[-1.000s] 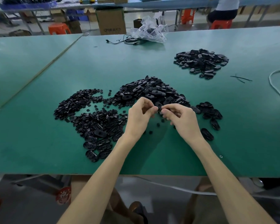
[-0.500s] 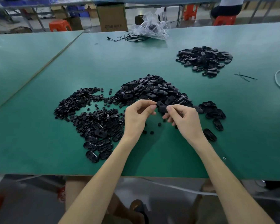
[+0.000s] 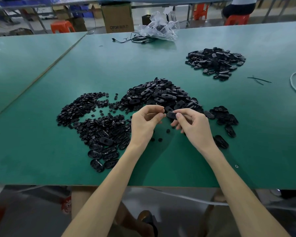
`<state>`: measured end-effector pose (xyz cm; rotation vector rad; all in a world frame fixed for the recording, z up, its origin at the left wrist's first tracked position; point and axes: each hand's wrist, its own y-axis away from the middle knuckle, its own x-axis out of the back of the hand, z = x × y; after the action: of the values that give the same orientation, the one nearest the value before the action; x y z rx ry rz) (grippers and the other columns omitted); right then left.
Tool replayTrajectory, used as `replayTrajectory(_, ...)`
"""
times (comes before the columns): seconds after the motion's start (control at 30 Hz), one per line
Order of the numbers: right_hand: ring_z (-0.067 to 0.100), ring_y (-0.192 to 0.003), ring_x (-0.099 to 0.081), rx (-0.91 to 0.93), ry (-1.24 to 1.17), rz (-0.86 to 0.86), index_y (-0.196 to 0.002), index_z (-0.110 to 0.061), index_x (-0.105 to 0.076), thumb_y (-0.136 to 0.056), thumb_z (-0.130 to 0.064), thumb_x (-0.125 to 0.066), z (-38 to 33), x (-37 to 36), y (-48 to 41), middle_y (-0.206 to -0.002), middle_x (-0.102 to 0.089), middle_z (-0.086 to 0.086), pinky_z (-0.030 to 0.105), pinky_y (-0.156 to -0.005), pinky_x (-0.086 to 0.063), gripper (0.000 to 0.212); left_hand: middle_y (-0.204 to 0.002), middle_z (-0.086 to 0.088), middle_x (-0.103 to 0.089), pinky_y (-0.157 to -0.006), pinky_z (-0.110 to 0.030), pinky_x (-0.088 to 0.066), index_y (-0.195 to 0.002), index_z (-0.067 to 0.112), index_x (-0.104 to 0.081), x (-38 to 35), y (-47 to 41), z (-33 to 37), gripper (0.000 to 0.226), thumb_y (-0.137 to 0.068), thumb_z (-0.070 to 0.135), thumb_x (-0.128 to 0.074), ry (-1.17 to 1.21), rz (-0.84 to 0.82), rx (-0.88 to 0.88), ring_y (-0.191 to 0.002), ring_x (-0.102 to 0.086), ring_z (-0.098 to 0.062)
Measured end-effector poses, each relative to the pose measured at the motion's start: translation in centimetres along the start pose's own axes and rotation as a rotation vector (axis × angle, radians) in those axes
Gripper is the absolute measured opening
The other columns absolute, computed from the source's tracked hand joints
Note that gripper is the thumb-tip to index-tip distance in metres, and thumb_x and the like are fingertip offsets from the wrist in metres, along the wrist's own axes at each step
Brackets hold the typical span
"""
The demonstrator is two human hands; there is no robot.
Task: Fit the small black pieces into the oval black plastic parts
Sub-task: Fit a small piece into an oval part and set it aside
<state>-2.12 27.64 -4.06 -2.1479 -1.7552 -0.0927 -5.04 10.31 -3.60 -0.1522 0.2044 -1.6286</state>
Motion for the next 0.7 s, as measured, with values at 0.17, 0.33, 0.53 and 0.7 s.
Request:
replayTrajectory(0.17, 0.010, -0.069, -0.072, 0.000, 0.029, -0.011, -0.112, -0.016, -0.075, -0.103, -0.012, -0.063, 0.13, -0.07, -0.11, -0.080, -0.079, -0.004, 0.016, -0.065, -0.051, 0.015, -0.101, -0.006, -0.078, -0.076, -0.025, -0.058, -0.106, 0.004, -0.074, -0.05, 0.00, 0.07, 0.016, -0.091, -0.002, -0.075, -0.006, 0.006, -0.014, -0.095, -0.075, -0.022)
replayTrajectory(0.33, 0.009, -0.068, -0.071, 0.000, 0.044, -0.015, -0.113, -0.018, -0.075, -0.103, -0.015, -0.064, 0.14, -0.01, -0.06, -0.079, -0.078, -0.007, 0.015, -0.064, -0.051, 0.016, -0.098, -0.005, -0.078, -0.073, -0.026, -0.059, -0.107, 0.008, -0.074, -0.02, 0.07, 0.13, 0.014, -0.094, 0.003, -0.073, 0.000, 0.025, -0.004, -0.088, -0.076, -0.021)
replayTrajectory(0.53, 0.007, -0.067, -0.070, 0.002, 0.079, -0.036, -0.114, -0.018, -0.075, -0.103, -0.016, -0.064, 0.09, -0.08, 0.14, -0.078, -0.078, -0.009, 0.013, -0.066, -0.050, 0.016, -0.097, 0.000, -0.079, -0.073, -0.025, -0.058, -0.107, 0.013, -0.078, 0.09, 0.03, -0.13, 0.013, -0.095, 0.009, -0.073, -0.034, 0.023, -0.008, -0.082, -0.076, -0.018)
replayTrajectory(0.7, 0.007, -0.070, -0.072, 0.001, 0.066, -0.005, -0.117, -0.016, -0.074, -0.103, -0.013, -0.064, -0.12, -0.06, 0.19, -0.082, -0.079, -0.006, 0.014, -0.067, -0.051, 0.018, -0.095, 0.002, -0.078, -0.075, -0.026, -0.058, -0.105, 0.017, -0.078, 0.07, 0.18, -0.10, 0.012, -0.095, 0.010, -0.074, -0.067, 0.013, -0.008, -0.082, -0.075, -0.017)
